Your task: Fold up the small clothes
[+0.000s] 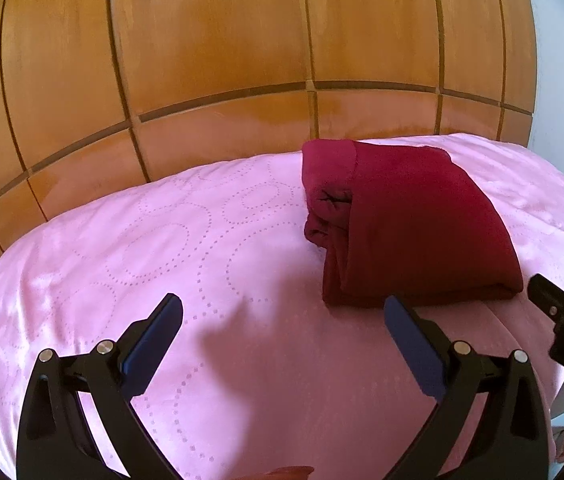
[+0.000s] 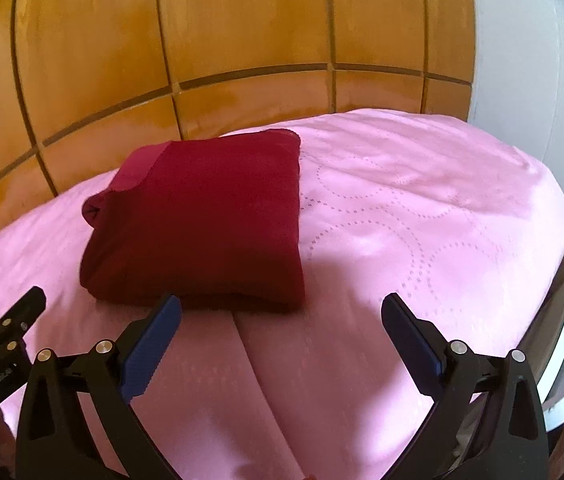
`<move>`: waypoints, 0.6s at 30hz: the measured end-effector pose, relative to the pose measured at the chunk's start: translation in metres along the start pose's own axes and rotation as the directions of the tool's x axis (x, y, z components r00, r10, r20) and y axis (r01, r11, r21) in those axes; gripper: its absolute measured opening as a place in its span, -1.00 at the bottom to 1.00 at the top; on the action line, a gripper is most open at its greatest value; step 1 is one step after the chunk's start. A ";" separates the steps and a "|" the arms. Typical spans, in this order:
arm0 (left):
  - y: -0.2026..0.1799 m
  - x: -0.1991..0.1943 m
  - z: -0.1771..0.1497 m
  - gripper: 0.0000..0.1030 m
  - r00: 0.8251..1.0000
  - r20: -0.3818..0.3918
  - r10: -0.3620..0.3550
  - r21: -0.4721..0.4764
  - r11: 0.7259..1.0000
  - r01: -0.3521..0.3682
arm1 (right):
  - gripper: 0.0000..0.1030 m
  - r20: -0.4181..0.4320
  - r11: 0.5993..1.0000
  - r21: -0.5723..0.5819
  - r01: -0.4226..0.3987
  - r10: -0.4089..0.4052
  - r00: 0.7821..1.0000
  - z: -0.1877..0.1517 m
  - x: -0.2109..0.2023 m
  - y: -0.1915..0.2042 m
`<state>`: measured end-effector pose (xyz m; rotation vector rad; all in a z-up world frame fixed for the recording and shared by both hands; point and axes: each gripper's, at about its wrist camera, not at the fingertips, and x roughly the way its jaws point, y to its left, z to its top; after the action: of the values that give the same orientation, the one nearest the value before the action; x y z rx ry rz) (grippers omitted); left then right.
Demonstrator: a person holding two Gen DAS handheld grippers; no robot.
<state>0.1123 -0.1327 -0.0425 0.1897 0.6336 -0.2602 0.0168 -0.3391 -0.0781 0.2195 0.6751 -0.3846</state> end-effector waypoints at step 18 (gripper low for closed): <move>-0.002 -0.007 0.004 0.95 1.000 -0.008 -0.027 -0.017 0.999 0.027 | 0.93 0.047 0.999 -0.037 -0.007 0.009 0.999 0.001 -0.017 0.009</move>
<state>0.1080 -0.1343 -0.0354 0.1661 0.6468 -0.2800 0.0093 -0.3263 -0.0659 0.1772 0.6342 -0.3683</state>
